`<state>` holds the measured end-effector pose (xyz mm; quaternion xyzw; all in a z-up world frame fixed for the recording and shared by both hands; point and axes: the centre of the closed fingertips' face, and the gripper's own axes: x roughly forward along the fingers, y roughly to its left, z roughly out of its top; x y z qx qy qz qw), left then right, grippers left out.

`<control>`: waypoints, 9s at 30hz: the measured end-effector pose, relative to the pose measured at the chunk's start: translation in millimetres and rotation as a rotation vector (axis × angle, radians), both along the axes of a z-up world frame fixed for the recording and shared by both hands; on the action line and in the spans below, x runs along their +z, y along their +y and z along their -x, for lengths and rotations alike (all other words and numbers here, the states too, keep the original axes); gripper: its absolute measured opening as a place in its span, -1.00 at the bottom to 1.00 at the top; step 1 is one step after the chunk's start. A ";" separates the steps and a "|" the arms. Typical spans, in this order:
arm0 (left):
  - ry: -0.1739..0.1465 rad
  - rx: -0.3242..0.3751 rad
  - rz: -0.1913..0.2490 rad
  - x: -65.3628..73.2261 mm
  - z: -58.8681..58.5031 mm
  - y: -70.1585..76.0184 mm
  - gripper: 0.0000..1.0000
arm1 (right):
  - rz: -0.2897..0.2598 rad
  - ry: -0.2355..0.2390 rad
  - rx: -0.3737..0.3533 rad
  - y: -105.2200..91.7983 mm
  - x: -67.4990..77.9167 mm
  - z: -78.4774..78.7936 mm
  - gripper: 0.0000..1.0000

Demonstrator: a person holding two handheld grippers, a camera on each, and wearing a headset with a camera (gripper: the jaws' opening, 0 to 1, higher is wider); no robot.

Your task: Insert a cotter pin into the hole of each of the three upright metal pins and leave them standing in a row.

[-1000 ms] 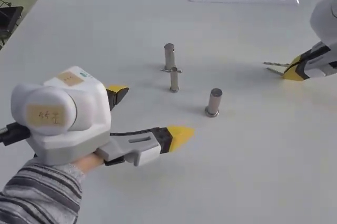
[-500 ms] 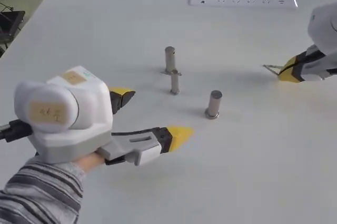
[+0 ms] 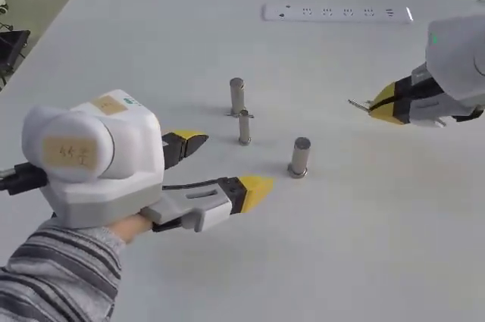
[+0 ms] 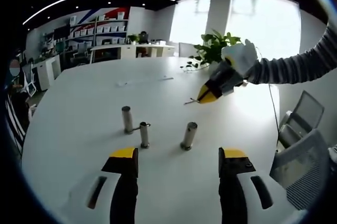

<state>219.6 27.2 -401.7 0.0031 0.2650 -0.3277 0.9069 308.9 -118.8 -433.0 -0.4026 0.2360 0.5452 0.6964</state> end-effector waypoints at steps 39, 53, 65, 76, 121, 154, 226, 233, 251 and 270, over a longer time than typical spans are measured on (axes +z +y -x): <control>0.157 -0.001 0.356 32.1 -0.4 -53.7 -0.76 | -0.114 -0.093 0.291 80.6 45.4 83.6 -1.00; 0.172 0.040 0.427 32.2 -1.1 -54.5 -1.00 | -0.128 -0.103 0.305 87.1 51.8 92.4 -1.00; 0.130 0.002 0.396 34.0 0.5 -54.9 -1.00 | -0.156 -0.067 0.287 89.0 53.1 97.2 -1.00; -0.002 -0.179 0.176 27.2 10.2 -58.7 -1.00 | -0.248 0.114 0.183 82.5 46.8 100.3 -0.96; -0.041 -0.417 0.285 41.8 55.7 -71.0 -1.00 | -0.531 0.677 0.075 76.8 53.5 158.4 -1.00; -0.106 -0.290 0.130 22.2 36.9 -60.8 -0.70 | -0.265 0.334 0.176 52.0 31.9 127.9 -1.00; 0.016 0.076 -0.037 -72.5 -40.5 -73.6 -0.77 | -0.092 0.284 0.209 38.7 -18.8 52.0 -1.00; 0.015 0.081 -0.039 -72.7 -40.1 -72.8 -0.79 | -0.105 0.321 0.151 43.8 -16.1 55.4 -1.00; -0.002 0.058 -0.054 -72.0 -39.8 -73.1 -0.80 | -0.098 0.281 0.150 57.4 -13.9 56.9 -1.00; -0.001 0.071 -0.050 -72.3 -39.7 -73.3 -0.80 | -0.128 0.283 0.103 62.5 -14.7 57.9 -1.00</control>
